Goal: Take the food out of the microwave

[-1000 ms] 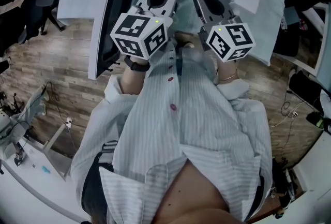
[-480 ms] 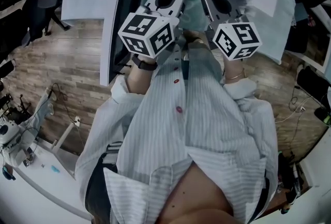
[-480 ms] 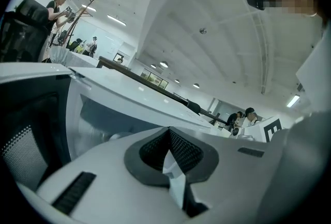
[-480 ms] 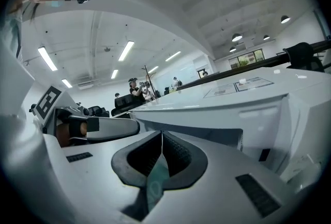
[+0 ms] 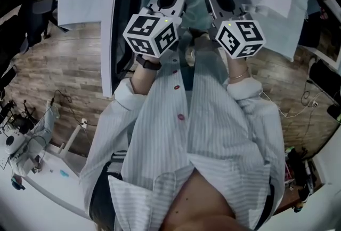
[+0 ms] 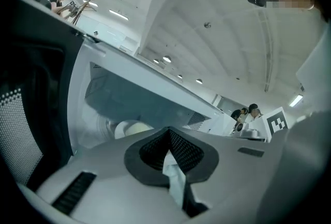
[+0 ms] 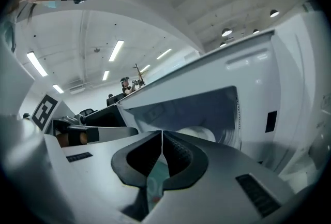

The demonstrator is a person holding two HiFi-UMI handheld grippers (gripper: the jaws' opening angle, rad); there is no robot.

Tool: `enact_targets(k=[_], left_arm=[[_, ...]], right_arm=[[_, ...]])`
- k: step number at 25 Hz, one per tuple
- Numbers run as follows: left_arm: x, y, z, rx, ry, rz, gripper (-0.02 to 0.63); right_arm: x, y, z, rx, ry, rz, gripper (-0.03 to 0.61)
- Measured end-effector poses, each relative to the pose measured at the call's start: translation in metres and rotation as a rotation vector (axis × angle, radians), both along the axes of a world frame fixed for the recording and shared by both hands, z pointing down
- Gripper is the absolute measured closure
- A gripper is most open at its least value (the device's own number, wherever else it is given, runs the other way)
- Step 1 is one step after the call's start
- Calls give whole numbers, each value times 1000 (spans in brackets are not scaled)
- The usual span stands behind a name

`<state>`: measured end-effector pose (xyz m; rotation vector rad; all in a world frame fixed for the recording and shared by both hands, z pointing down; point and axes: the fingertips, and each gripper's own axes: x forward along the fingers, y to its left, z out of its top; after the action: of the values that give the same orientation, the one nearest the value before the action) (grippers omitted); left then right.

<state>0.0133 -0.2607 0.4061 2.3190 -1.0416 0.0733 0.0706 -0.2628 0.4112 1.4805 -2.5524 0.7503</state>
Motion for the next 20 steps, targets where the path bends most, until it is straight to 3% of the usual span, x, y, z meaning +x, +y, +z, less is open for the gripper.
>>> enact_targets(k=[20], left_arm=[[-3,-19,83,-221,103,-99,604]], right_arm=[[20,-10,83,-175,-171,160,532]])
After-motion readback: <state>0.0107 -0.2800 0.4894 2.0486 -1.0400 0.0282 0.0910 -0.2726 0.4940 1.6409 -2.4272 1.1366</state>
